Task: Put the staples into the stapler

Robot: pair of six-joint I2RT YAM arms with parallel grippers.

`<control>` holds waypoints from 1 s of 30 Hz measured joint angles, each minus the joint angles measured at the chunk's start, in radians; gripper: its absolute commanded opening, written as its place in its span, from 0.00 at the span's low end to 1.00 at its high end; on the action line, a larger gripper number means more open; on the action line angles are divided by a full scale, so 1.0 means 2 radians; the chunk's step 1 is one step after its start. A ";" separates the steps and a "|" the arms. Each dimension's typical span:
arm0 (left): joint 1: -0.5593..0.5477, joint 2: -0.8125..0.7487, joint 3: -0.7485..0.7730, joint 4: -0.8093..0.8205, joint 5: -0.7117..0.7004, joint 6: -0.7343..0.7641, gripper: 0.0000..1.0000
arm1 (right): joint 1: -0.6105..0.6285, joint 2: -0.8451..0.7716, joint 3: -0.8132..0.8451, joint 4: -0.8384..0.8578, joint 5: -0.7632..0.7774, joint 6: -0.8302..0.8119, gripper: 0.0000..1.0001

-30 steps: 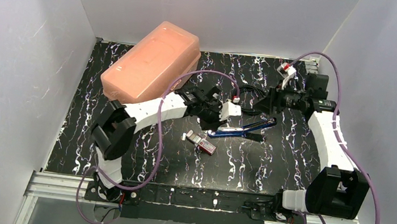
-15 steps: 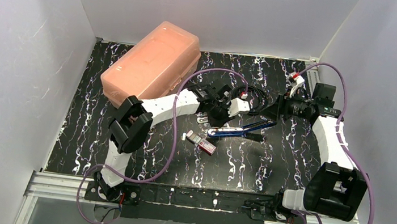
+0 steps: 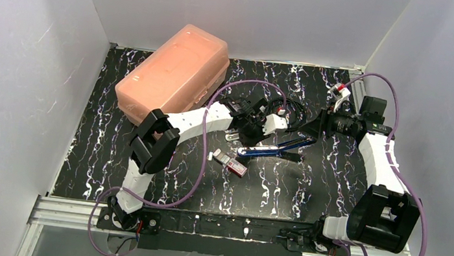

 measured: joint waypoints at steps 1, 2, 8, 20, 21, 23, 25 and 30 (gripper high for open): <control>0.000 0.000 0.000 0.000 -0.001 0.000 0.05 | 0.000 0.000 -0.001 0.000 -0.001 -0.001 0.61; 0.000 0.000 0.000 -0.001 -0.001 0.000 0.05 | -0.001 0.000 -0.002 0.000 -0.003 -0.002 0.61; -0.002 0.000 0.001 -0.004 -0.003 0.000 0.05 | -0.003 0.002 -0.003 0.000 -0.007 -0.006 0.61; -0.004 0.024 0.008 -0.007 -0.009 0.000 0.05 | -0.007 0.003 -0.003 -0.001 -0.013 -0.009 0.60; -0.004 0.024 0.008 -0.007 -0.010 0.000 0.05 | -0.007 0.003 -0.003 -0.001 -0.014 -0.009 0.60; -0.004 0.024 0.009 -0.007 -0.010 0.000 0.05 | -0.007 0.003 -0.003 -0.002 -0.015 -0.010 0.60; -0.005 0.024 0.009 -0.007 -0.010 0.000 0.05 | -0.007 0.004 -0.003 -0.002 -0.017 -0.010 0.60; -0.005 0.024 0.009 -0.008 -0.010 0.000 0.05 | -0.007 0.009 -0.003 -0.005 -0.019 -0.013 0.60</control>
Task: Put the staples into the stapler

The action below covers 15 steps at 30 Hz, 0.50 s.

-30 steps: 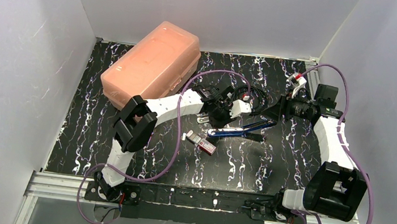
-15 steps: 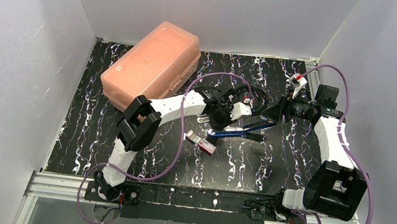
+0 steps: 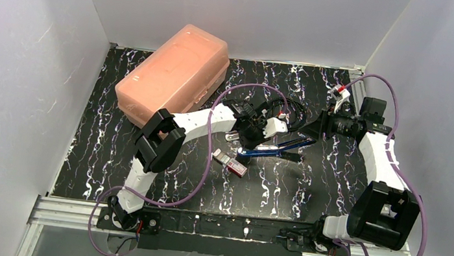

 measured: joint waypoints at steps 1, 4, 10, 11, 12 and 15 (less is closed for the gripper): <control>0.000 0.000 0.000 0.000 0.000 0.000 0.05 | 0.000 0.002 0.000 -0.001 -0.001 -0.001 0.60; 0.000 0.000 0.000 0.000 0.000 0.000 0.05 | 0.000 0.004 0.000 -0.007 -0.001 -0.003 0.60; 0.000 0.000 0.000 0.000 0.000 0.000 0.05 | -0.001 0.004 0.000 -0.009 -0.002 -0.007 0.60; 0.000 0.000 0.000 0.000 0.000 0.000 0.05 | -0.002 0.005 0.000 -0.009 -0.003 -0.007 0.60; 0.000 0.000 0.000 0.000 0.000 0.000 0.05 | -0.002 0.005 0.000 -0.009 -0.003 -0.008 0.60; 0.000 0.000 0.000 0.000 0.000 0.000 0.06 | -0.003 0.005 0.000 -0.010 -0.003 -0.009 0.59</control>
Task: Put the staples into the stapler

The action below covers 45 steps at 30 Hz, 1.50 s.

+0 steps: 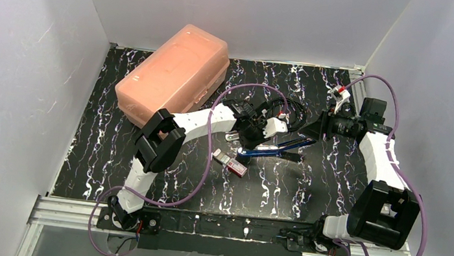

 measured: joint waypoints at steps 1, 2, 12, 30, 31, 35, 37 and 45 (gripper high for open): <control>0.000 0.000 0.000 0.000 0.000 0.000 0.07 | 0.000 0.000 0.000 0.000 0.000 0.000 0.59; 0.000 0.000 0.000 0.000 0.000 0.000 0.09 | 0.000 0.000 0.000 -0.001 0.000 0.000 0.59; 0.000 0.000 0.000 -0.002 0.000 0.000 0.18 | -0.001 0.001 0.000 -0.003 -0.002 0.000 0.59; 0.000 0.008 0.008 -0.007 -0.004 -0.002 0.44 | -0.003 0.006 0.000 -0.011 -0.004 -0.004 0.59; 0.000 0.007 0.008 -0.007 -0.005 -0.002 0.47 | -0.003 0.006 0.000 -0.011 -0.003 -0.004 0.59; 0.000 0.002 0.004 -0.007 -0.007 -0.002 0.56 | -0.003 0.005 0.000 -0.011 0.003 -0.004 0.60; 0.000 -0.009 -0.004 -0.003 -0.007 -0.003 0.61 | -0.003 0.003 0.000 -0.010 0.015 -0.002 0.61; 0.009 -0.103 -0.072 0.014 0.015 0.005 0.66 | -0.003 -0.036 0.000 -0.013 0.072 -0.008 0.62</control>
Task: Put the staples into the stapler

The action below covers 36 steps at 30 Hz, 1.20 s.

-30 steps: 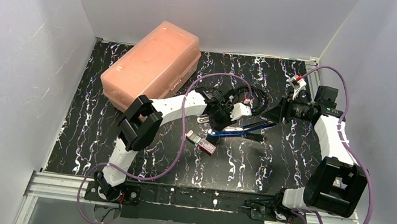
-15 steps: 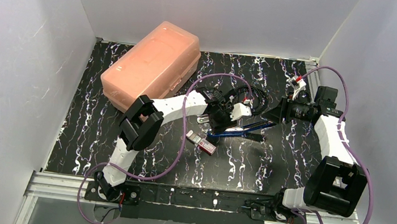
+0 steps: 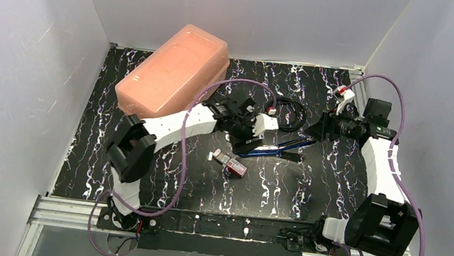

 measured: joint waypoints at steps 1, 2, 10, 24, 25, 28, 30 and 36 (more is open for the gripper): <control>0.003 -0.018 -0.018 0.005 0.007 0.006 0.66 | 0.000 -0.005 0.000 -0.002 0.005 -0.004 0.62; 0.008 -0.037 -0.038 0.009 0.014 0.012 0.66 | 0.001 -0.008 0.001 -0.004 0.011 -0.008 0.61; 0.081 -0.147 -0.161 0.007 0.084 0.064 0.59 | 0.093 -0.010 0.006 -0.018 0.081 -0.030 0.59; 0.083 -0.153 -0.218 -0.015 -0.041 -0.089 0.59 | 0.167 -0.002 -0.019 0.026 0.129 -0.030 0.58; 0.083 -0.151 -0.220 -0.016 -0.052 -0.101 0.59 | 0.167 -0.002 -0.022 0.029 0.129 -0.029 0.58; 0.082 -0.142 -0.221 -0.014 -0.076 -0.134 0.61 | 0.167 -0.001 -0.027 0.032 0.131 -0.029 0.58; 0.081 -0.136 -0.221 -0.015 -0.085 -0.152 0.65 | 0.167 -0.001 -0.027 0.035 0.131 -0.029 0.58; 0.079 -0.101 -0.220 -0.014 -0.097 -0.196 0.64 | 0.167 -0.001 -0.027 0.043 0.134 -0.030 0.58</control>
